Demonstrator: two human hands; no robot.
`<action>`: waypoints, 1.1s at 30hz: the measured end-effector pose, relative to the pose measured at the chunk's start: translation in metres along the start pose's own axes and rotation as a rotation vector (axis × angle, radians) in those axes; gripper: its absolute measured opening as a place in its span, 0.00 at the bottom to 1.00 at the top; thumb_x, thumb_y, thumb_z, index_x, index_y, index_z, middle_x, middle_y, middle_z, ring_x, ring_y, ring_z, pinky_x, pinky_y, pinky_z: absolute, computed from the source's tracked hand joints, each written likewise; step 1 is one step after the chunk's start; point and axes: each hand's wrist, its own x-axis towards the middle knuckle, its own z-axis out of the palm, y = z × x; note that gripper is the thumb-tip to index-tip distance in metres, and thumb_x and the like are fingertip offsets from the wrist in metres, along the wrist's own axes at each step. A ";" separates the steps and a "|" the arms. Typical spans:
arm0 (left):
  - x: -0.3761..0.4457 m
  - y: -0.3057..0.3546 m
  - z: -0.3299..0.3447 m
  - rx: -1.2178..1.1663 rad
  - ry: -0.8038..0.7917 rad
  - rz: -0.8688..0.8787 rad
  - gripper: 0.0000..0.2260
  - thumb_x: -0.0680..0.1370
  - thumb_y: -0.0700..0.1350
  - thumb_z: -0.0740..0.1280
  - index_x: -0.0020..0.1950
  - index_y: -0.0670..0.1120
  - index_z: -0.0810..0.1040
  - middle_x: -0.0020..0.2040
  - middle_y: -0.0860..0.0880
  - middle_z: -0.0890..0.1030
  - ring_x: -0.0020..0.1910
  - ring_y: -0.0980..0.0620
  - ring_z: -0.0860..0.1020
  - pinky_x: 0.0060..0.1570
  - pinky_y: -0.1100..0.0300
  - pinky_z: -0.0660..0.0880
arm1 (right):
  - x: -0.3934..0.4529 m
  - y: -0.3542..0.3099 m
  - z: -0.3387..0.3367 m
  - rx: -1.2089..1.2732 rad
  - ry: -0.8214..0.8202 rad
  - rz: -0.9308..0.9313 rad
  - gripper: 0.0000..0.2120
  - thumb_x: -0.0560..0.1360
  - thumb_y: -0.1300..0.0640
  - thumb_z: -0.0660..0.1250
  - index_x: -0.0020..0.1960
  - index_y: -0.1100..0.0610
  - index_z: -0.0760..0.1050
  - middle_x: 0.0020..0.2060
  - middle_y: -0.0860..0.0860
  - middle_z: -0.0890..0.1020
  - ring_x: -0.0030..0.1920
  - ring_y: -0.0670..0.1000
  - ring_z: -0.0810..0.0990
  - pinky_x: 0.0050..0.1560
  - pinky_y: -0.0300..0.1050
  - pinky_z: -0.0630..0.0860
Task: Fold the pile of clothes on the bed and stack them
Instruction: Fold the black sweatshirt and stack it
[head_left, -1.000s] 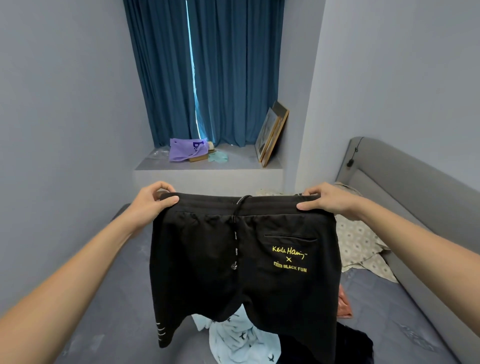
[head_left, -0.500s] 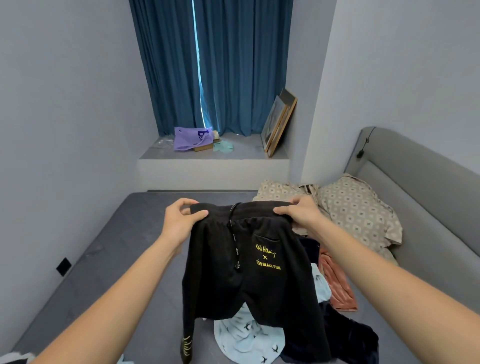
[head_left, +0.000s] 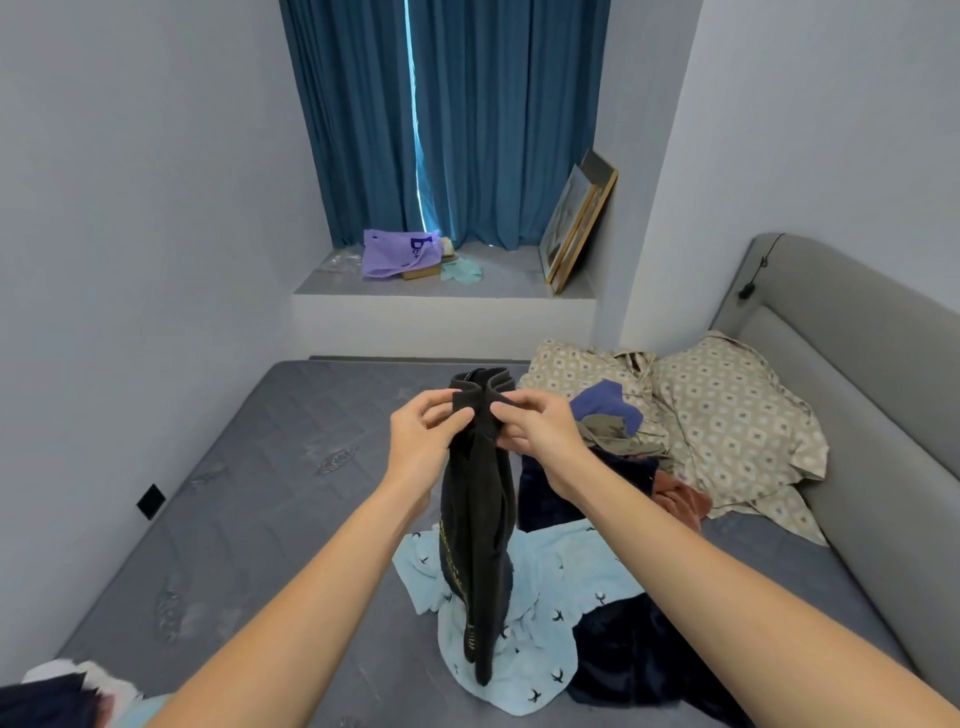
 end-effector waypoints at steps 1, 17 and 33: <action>-0.001 0.000 -0.002 0.010 -0.006 0.007 0.10 0.79 0.37 0.74 0.59 0.47 0.84 0.51 0.48 0.88 0.54 0.50 0.86 0.49 0.61 0.81 | 0.000 0.000 -0.001 0.025 -0.012 0.027 0.08 0.80 0.62 0.71 0.58 0.60 0.83 0.46 0.56 0.88 0.48 0.55 0.89 0.48 0.49 0.85; -0.013 0.001 -0.003 0.397 0.081 0.214 0.09 0.76 0.42 0.74 0.51 0.56 0.84 0.47 0.60 0.86 0.51 0.59 0.83 0.50 0.60 0.81 | -0.012 0.004 -0.012 0.092 -0.206 0.024 0.15 0.80 0.74 0.65 0.59 0.61 0.84 0.56 0.61 0.86 0.53 0.62 0.88 0.51 0.46 0.85; -0.017 0.032 -0.035 0.126 -0.152 0.096 0.11 0.80 0.32 0.68 0.57 0.44 0.85 0.52 0.45 0.88 0.53 0.48 0.86 0.51 0.63 0.80 | -0.013 0.015 -0.046 -0.054 -0.242 0.196 0.41 0.65 0.52 0.85 0.74 0.50 0.72 0.68 0.51 0.80 0.69 0.53 0.79 0.69 0.52 0.77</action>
